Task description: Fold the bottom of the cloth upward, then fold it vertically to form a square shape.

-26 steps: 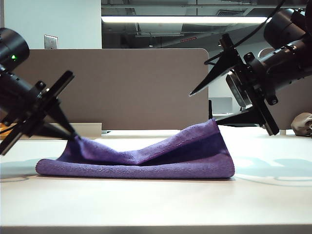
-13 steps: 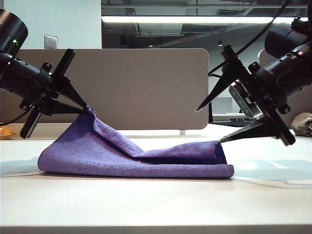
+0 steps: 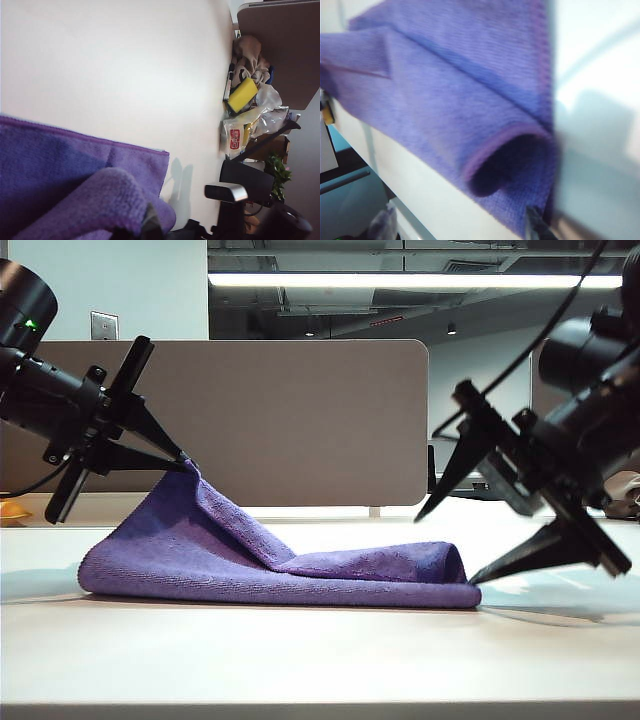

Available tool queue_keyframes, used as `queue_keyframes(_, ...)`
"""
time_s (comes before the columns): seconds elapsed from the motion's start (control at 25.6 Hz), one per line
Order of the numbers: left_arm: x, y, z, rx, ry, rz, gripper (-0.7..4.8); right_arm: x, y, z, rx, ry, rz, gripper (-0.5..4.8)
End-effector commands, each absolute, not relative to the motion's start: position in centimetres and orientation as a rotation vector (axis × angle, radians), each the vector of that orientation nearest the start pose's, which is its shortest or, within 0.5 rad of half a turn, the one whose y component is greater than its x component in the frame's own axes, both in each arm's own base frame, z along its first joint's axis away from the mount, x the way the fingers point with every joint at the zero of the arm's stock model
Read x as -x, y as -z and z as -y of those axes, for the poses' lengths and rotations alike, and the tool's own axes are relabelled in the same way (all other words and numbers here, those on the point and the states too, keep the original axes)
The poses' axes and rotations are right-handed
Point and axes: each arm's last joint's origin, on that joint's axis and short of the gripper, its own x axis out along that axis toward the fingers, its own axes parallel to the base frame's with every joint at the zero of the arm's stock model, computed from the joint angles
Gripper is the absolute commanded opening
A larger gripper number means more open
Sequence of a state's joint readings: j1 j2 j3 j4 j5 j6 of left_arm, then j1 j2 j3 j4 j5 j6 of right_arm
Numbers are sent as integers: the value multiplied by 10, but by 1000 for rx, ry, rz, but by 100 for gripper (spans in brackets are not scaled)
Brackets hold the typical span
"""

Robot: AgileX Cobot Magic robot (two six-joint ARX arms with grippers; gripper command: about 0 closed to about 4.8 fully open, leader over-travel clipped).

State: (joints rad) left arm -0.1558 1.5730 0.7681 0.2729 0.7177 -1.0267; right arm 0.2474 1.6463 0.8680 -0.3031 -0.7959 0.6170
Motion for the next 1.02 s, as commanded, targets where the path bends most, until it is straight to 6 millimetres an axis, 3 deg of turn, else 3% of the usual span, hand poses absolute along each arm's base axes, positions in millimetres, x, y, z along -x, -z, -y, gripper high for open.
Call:
queue_keyframes(0.04,-304,-190,67,1087,538,-919,-6,-289,-152,-99,-827,-673,-1360,328)
queue_keyframes(0.31,-304,-190,67,1089,535,-927,-6,-297,-158,-105,-789,-699,-1278,297)
queue_keyframes(0.47,-304,-190,67,1088,526,-924,-6,-298,-159,-106,-791,-721,-1267,182)
queue_keyframes(0.51,-304,-190,67,1087,520,-920,-6,-299,-160,-107,-798,-758,-1253,95)
queue_keyframes(0.59,-305,-189,67,1085,501,-910,-6,-302,-164,-108,-832,-807,-1238,41)
queue_keyframes(0.86,-306,-189,65,1076,430,-874,-6,-312,-176,-110,-880,-810,-1173,50)
queue_keyframes(1.02,-306,-187,64,1071,374,-864,-6,-317,-180,-110,-895,-776,-1121,138)
